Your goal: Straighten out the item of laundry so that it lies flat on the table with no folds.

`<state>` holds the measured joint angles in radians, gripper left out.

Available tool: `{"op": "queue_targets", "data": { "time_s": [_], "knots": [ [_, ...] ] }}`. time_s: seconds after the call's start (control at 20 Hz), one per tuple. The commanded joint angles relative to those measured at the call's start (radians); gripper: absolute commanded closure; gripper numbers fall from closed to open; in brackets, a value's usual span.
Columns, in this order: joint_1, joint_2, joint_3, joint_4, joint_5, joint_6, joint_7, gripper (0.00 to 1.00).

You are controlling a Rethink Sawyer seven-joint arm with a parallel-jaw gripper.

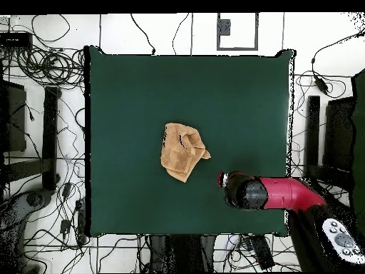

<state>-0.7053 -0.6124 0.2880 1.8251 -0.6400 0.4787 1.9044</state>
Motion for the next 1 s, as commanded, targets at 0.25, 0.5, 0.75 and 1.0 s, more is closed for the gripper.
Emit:
{"op": "queue_targets", "data": {
  "time_s": [0.25,0.5,0.75,1.0],
  "knots": [
    [0.215,0.079,-0.102,-0.159,0.060,-0.084,0.243,0.00],
    [0.240,0.113,-0.128,-0.193,0.103,-0.092,0.226,0.00],
    [0.207,0.174,-0.084,-0.229,0.147,-0.098,0.161,0.00],
    [0.196,0.224,-0.038,-0.255,0.185,-0.110,0.131,0.00]
  ]
}}
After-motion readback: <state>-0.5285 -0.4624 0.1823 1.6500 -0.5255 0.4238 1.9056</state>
